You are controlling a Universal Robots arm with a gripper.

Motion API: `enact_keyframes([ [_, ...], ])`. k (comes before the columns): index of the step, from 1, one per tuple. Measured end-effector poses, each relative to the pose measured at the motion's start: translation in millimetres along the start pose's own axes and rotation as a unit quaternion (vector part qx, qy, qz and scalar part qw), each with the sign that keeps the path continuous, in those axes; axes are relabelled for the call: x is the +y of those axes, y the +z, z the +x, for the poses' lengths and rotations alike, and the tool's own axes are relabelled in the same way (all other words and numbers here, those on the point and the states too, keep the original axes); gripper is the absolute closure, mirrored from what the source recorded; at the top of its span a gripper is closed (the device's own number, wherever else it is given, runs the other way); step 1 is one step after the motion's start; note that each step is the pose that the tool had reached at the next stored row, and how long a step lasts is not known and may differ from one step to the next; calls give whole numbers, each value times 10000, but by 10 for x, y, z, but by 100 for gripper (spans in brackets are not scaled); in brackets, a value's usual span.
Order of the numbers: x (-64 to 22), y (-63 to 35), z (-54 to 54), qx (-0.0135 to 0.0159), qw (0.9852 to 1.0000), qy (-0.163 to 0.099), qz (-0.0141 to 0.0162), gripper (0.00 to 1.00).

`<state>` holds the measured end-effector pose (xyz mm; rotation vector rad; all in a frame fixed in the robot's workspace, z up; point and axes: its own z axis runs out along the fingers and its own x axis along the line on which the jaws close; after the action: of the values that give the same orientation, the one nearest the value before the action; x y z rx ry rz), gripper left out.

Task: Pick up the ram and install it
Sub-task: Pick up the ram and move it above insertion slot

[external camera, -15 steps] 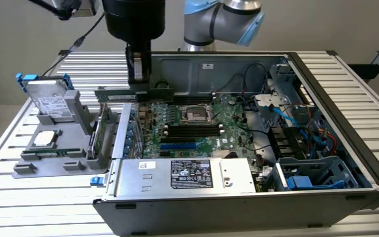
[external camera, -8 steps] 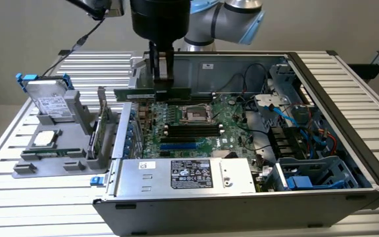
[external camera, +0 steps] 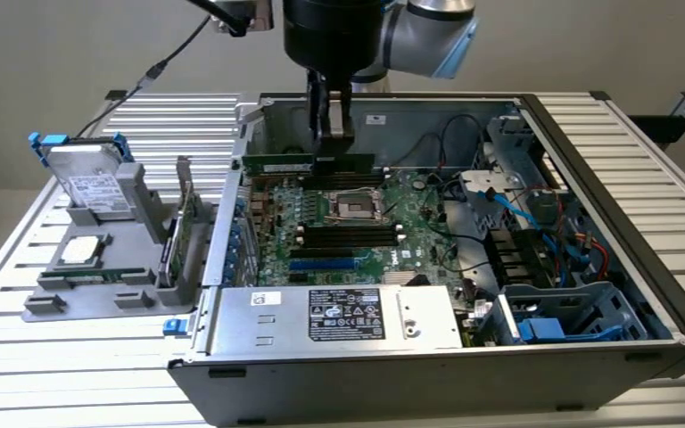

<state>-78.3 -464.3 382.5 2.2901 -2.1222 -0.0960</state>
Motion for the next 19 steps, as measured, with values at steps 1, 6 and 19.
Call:
enact_keyframes([
  [1,-33,12,-24,0,10000,0,0,86],
  [6,-191,83,-134,3,10000,0,-2,86],
  [19,-561,303,-345,1,10000,1,-20,86],
])
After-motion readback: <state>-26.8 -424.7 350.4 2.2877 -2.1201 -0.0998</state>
